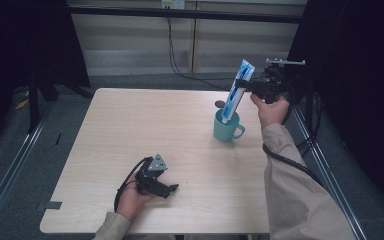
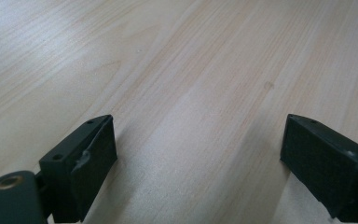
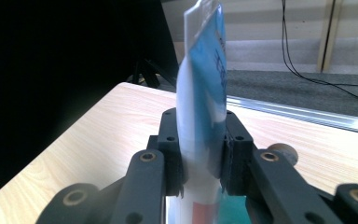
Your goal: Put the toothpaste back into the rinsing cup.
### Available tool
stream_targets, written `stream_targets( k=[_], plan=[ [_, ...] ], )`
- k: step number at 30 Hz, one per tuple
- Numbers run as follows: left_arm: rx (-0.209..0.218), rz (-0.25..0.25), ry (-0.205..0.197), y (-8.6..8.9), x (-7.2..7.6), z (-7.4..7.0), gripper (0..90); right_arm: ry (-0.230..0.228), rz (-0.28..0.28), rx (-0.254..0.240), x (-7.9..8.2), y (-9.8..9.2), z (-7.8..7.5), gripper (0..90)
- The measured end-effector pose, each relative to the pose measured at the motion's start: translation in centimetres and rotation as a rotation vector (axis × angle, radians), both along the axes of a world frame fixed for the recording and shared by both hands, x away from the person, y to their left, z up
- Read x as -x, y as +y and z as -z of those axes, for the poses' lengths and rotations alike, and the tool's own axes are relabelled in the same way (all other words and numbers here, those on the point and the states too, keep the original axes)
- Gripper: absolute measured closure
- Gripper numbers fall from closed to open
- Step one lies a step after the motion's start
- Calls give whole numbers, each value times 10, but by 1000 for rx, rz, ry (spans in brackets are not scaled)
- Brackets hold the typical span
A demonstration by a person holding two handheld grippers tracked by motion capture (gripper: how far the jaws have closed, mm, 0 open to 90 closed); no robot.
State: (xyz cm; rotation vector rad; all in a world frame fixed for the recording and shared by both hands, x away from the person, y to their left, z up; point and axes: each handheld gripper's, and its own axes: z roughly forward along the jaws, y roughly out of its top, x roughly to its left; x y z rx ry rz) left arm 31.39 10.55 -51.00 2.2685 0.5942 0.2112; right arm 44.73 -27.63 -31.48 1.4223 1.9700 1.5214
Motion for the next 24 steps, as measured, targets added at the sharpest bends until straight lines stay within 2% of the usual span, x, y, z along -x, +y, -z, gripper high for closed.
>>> stream_targets(
  k=[7, 13, 24],
  plan=[
    [2, 1, 1, 0, 0, 0, 101, 10, 26, 0, -5, -5, 8, 739],
    [3, -3, -2, 0, 0, 0, 101, 27, 55, 18, -8, -6, 22, 737],
    [4, -3, -3, 0, 1, 0, 108, 57, 61, 18, -12, 1, 43, 734]
  ],
)
